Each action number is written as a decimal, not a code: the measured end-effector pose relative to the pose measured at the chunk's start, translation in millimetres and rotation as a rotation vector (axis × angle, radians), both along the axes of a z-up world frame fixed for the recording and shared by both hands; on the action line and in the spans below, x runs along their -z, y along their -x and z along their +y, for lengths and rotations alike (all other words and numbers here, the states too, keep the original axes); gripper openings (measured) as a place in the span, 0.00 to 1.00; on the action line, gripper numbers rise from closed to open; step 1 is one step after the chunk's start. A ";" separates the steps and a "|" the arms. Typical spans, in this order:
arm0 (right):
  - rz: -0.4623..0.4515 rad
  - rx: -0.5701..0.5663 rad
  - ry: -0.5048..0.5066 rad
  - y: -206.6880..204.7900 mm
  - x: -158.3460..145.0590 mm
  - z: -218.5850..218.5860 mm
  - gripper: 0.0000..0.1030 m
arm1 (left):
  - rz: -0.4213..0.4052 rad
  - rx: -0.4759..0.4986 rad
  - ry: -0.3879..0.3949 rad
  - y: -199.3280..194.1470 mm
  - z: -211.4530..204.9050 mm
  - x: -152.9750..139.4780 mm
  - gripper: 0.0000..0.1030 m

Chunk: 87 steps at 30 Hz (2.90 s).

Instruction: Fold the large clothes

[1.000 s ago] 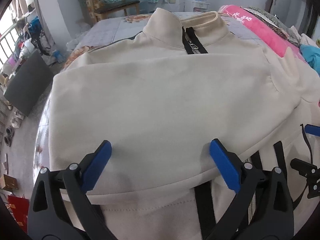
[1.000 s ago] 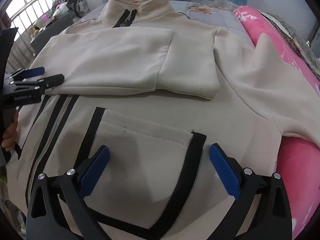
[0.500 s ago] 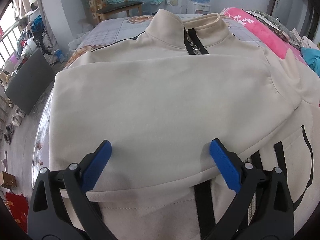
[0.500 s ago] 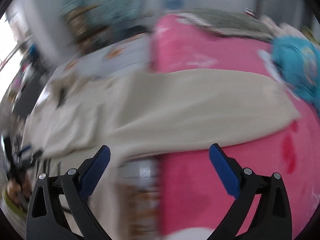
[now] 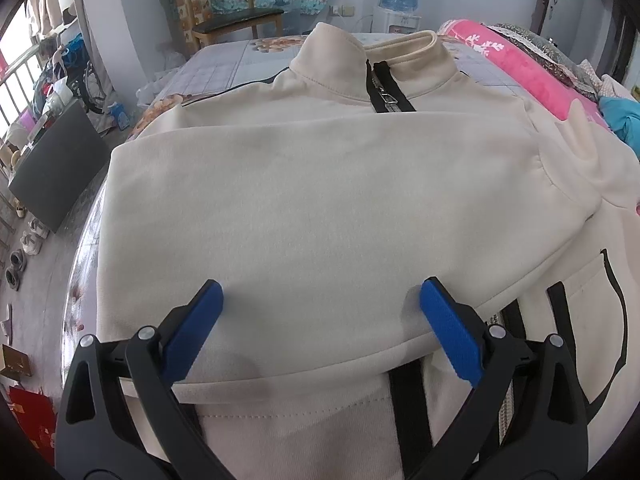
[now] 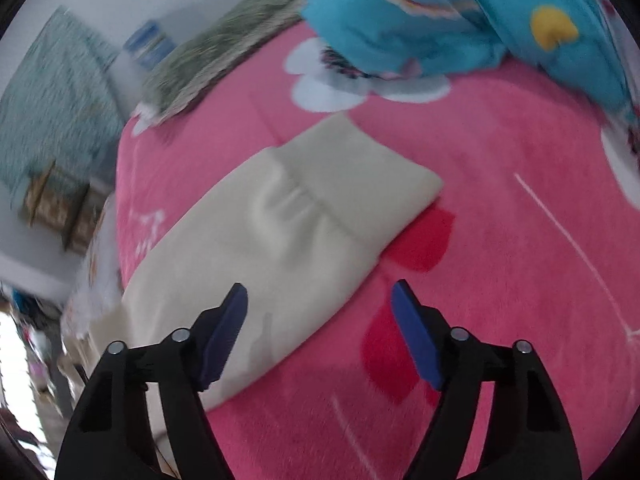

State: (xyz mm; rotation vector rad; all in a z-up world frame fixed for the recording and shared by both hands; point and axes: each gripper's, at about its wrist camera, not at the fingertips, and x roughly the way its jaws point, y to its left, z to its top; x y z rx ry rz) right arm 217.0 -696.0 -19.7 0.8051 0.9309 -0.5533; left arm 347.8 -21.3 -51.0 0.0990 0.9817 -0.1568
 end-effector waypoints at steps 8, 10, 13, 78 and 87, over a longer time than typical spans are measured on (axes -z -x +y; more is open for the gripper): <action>-0.095 0.132 -0.064 6.6 17.7 -37.0 0.52 | -0.002 0.000 -0.001 0.0 -0.1 -0.1 0.93; -0.108 0.156 -0.069 7.1 21.4 -43.5 0.47 | -0.002 -0.001 -0.001 -0.1 -0.1 0.0 0.93; -0.099 0.155 -0.032 4.6 22.7 -43.5 0.35 | -0.002 0.000 -0.001 -0.1 0.0 0.0 0.93; -0.180 -0.852 0.284 -116.3 -72.9 408.5 0.56 | 0.052 -0.153 0.350 6.3 135.7 -38.0 0.32; 0.033 -0.672 0.152 -148.6 14.9 310.9 0.55 | 0.049 -0.166 0.232 -16.2 118.7 -22.0 0.32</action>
